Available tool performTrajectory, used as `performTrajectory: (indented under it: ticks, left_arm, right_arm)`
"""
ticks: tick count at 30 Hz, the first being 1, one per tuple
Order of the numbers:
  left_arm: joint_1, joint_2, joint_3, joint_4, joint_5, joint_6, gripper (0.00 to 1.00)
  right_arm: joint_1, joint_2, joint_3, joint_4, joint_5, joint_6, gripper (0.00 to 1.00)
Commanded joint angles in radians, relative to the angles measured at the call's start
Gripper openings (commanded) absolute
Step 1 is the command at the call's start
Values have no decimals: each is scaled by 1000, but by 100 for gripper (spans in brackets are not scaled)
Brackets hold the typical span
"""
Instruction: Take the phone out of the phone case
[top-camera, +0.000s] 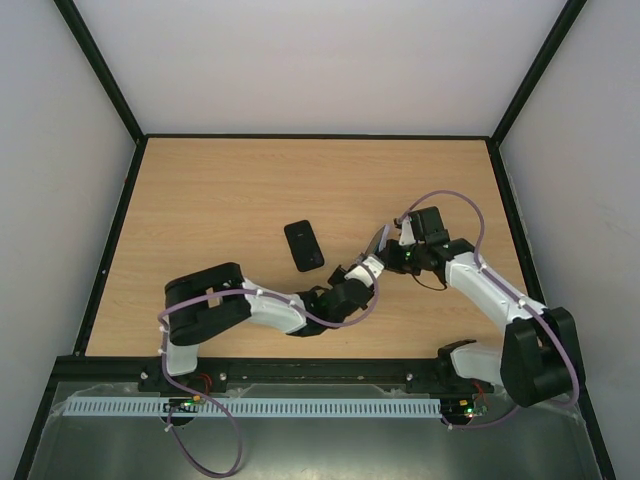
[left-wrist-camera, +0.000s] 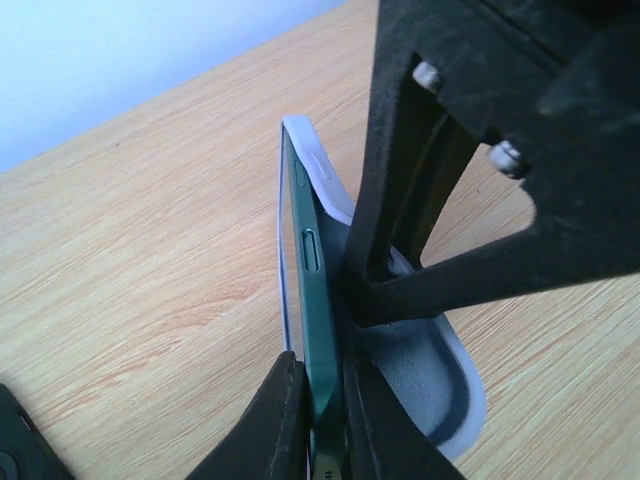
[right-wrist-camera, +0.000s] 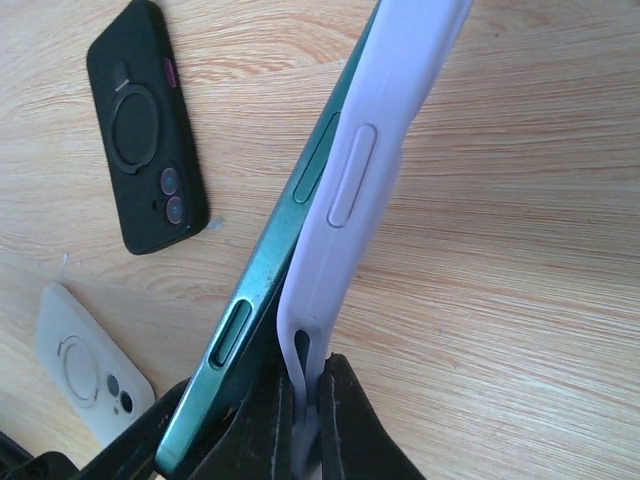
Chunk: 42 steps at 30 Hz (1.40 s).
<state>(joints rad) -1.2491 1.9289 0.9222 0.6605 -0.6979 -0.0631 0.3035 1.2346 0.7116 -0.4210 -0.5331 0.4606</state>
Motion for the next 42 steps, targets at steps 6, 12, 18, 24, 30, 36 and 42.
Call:
performTrajectory:
  ticks: [6, 12, 18, 24, 30, 36, 42]
  left_arm:
    - [62, -149, -100, -41, 5, -143, 2]
    - [86, -228, -126, -31, 68, -215, 2]
    - [88, -269, -128, -36, 82, -237, 2]
    - [94, -295, -133, -40, 67, -221, 2]
    - [103, -366, -145, -72, 50, -207, 3]
    - [128, -466, -179, -80, 45, -237, 2]
    - [139, -528, -202, -87, 58, -246, 3]
  right_arm:
    - [-19, -58, -6, -29, 243, -57, 2]
    - [-19, -89, -4, -33, 296, -59, 2]
    - [-19, -100, 16, -60, 277, -70, 2]
    - [-17, -104, 105, -150, 295, -106, 2]
    - [-16, -145, 118, -150, 334, -95, 2]
    - [-16, -169, 116, -94, 340, -98, 2]
    - [-16, -185, 154, -96, 385, -109, 2]
